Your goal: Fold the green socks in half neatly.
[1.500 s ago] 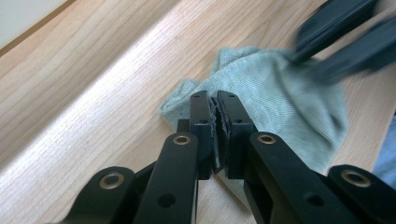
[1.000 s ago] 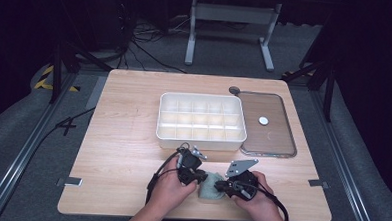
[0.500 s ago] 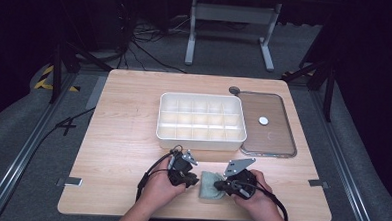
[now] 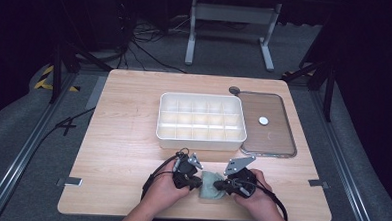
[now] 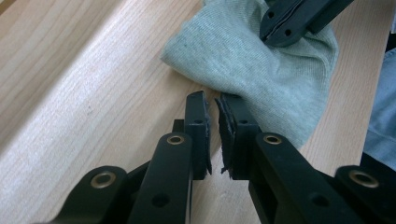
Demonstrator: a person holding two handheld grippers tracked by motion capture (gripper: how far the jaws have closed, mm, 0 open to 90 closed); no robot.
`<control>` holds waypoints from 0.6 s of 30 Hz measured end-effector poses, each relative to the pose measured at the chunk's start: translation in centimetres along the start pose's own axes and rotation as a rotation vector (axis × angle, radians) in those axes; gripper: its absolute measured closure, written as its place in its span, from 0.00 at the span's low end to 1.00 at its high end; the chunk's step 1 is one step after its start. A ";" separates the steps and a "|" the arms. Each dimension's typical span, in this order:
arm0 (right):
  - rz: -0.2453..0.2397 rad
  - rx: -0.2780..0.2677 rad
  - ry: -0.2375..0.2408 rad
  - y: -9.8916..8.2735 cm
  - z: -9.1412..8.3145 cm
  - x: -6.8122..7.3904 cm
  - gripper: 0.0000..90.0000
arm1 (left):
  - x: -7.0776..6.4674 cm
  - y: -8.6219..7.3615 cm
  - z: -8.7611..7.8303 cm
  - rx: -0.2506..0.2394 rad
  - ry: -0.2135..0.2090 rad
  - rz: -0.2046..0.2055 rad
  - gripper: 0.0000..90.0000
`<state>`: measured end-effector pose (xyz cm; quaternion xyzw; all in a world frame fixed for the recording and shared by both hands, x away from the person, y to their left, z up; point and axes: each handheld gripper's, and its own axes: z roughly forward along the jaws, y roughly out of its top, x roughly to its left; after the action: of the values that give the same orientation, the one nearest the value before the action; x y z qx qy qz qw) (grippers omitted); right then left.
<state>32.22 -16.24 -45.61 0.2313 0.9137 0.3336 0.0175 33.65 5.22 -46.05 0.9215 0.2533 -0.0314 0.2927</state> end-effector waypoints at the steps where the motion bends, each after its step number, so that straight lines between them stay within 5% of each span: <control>1: 0.001 -0.001 0.001 0.0 0.0 0.0 1.00 | -0.1 0.0 0.0 0.005 0.003 0.006 0.92; 9: -0.002 -0.005 0.004 0.0 0.1 0.0 1.00 | -1.0 0.6 -0.4 -0.056 -0.017 0.076 0.90; 18: 0.004 -0.013 0.031 -0.1 0.1 0.0 1.00 | -2.4 1.3 -0.6 -0.051 0.017 0.173 0.86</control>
<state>32.23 -16.22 -45.78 0.2279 0.9113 0.3429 0.0042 32.09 3.57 -44.42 0.9323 0.1760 0.0082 0.3157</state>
